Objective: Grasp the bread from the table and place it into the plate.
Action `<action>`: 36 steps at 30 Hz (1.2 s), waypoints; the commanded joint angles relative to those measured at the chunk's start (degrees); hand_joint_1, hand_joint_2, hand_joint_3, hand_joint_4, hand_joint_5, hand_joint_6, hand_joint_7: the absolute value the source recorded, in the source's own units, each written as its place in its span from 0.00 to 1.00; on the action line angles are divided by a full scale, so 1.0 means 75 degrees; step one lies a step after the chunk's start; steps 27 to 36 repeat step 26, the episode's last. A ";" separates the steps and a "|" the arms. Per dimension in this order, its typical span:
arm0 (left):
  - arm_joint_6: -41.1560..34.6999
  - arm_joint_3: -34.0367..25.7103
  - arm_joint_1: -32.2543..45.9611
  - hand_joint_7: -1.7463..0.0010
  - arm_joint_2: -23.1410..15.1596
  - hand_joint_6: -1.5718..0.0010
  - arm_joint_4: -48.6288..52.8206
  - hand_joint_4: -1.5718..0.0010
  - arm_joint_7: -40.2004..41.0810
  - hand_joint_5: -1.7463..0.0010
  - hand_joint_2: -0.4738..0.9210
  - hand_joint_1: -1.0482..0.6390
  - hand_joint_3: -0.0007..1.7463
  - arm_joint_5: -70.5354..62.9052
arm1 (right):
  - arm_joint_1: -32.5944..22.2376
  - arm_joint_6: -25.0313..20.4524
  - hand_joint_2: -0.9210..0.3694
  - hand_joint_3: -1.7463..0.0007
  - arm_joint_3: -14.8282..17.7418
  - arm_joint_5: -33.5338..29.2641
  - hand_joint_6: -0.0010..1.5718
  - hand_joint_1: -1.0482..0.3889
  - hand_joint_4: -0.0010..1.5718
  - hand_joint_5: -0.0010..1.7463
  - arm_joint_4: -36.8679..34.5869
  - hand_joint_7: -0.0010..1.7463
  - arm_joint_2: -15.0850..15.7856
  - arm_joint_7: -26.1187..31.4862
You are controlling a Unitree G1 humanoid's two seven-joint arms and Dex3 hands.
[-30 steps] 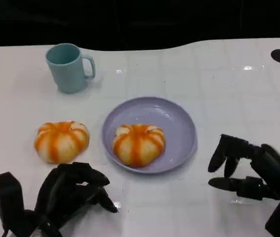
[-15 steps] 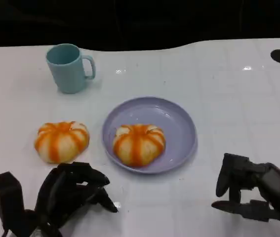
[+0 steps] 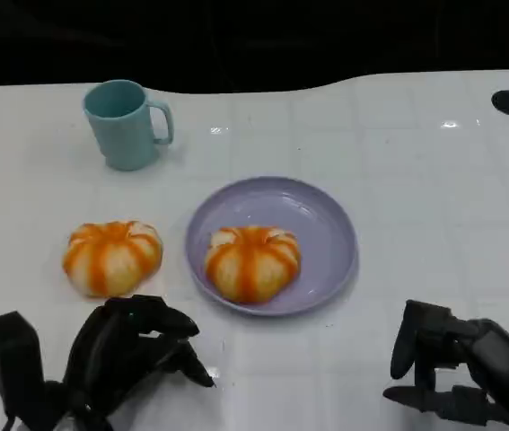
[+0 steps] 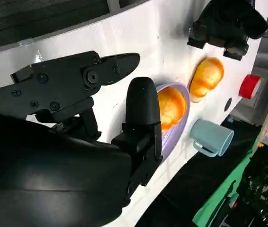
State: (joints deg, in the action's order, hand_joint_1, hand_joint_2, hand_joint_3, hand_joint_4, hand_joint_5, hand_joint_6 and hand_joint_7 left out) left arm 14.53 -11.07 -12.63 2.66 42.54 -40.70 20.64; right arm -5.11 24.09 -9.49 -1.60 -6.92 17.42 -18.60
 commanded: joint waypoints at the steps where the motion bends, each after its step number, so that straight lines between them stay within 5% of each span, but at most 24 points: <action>1: -0.0068 -0.0012 0.0081 0.87 -0.0159 0.00 -0.0148 0.00 -0.0043 0.66 0.83 0.00 0.00 0.0039 | 0.0060 0.0513 0.00 0.89 0.0064 -0.0224 0.30 0.45 0.39 1.00 -0.0315 0.92 0.0016 0.0025; 9: -0.0016 -0.0014 0.0075 0.87 -0.0169 0.00 -0.0130 0.00 -0.0079 0.66 0.84 0.00 0.00 0.0035 | 0.0237 0.0943 0.00 0.89 0.0099 -0.0572 0.38 0.43 0.41 0.99 -0.0718 0.82 -0.0036 0.0203; 36: -0.0033 -0.0045 0.0055 0.87 -0.0198 0.00 -0.0088 0.00 -0.0083 0.66 0.84 0.00 0.00 0.0056 | 0.0337 0.1111 0.00 0.90 0.0131 -0.0466 0.39 0.45 0.41 0.99 -0.0835 0.82 -0.0118 0.0138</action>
